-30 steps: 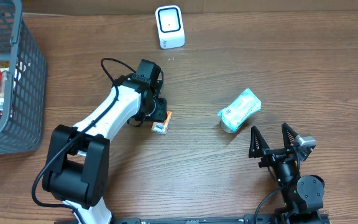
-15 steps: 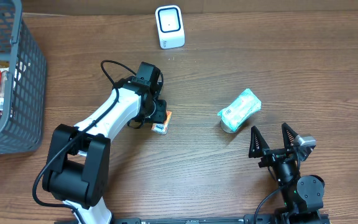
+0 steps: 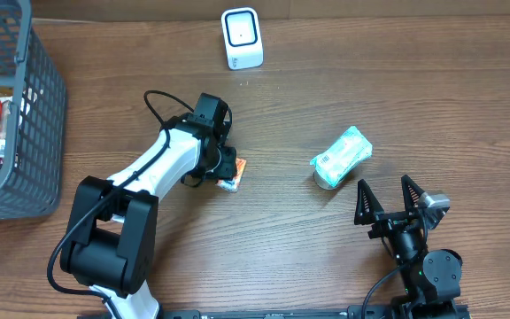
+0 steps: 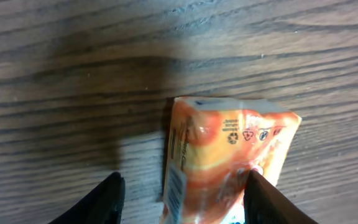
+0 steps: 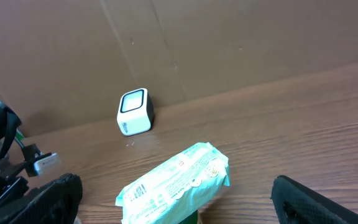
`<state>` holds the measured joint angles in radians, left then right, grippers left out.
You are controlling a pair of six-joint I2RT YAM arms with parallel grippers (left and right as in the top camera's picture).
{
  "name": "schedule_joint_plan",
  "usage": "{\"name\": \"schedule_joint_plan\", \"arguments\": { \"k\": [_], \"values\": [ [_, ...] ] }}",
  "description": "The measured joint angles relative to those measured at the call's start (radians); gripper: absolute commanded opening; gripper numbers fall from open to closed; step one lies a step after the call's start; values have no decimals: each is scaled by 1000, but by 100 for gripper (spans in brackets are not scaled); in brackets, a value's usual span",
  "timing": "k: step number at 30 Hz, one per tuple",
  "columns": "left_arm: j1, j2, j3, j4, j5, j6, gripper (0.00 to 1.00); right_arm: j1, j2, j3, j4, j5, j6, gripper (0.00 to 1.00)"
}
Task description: Scan the item barcode
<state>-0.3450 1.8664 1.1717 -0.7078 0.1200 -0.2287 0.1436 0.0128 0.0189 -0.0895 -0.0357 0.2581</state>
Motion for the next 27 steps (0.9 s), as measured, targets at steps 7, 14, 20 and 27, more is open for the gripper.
{"name": "schedule_joint_plan", "arguments": {
  "k": [7, 14, 20, 27],
  "values": [
    [-10, 0, -31, 48, 4, 0, 48, 0, 0, 0, 0, -1, 0, 100],
    [-51, 0, -32, 69, 5, 0, 44, 0, 0, 0, 0, 0, 0, 100],
    [-61, 0, -32, 71, 16, 0, 9, 0, 0, 0, 0, 0, 0, 100],
    [-72, -6, -31, 65, 18, 0, 4, 0, 0, 0, 0, 0, 0, 100]
  ]
}}
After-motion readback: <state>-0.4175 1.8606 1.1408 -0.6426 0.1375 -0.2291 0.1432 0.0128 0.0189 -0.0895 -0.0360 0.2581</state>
